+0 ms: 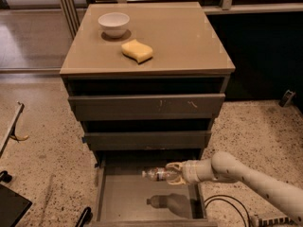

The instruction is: Pick water bottle from bottom drawer and place on counter

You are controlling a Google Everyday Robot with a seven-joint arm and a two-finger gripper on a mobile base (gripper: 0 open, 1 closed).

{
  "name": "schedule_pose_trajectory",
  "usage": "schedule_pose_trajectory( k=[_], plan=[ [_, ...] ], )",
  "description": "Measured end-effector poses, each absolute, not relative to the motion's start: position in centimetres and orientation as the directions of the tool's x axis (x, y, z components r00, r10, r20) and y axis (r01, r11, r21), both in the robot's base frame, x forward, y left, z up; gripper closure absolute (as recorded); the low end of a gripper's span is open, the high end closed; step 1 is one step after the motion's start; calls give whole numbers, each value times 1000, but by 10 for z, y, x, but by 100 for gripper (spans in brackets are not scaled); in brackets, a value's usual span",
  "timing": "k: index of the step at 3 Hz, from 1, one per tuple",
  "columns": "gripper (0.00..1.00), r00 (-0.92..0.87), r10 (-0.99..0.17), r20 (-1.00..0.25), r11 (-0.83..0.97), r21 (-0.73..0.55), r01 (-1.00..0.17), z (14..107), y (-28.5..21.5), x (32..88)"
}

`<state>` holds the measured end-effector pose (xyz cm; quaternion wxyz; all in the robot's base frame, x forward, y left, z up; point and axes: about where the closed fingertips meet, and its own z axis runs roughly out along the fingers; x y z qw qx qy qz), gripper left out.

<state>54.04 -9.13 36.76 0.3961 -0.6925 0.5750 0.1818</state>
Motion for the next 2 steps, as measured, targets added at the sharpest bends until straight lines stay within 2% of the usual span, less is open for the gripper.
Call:
schedule_pose_trajectory(
  k=[2],
  plan=[
    [100, 357, -707, -610, -8, -498, -867, 514, -122, 555]
  ],
)
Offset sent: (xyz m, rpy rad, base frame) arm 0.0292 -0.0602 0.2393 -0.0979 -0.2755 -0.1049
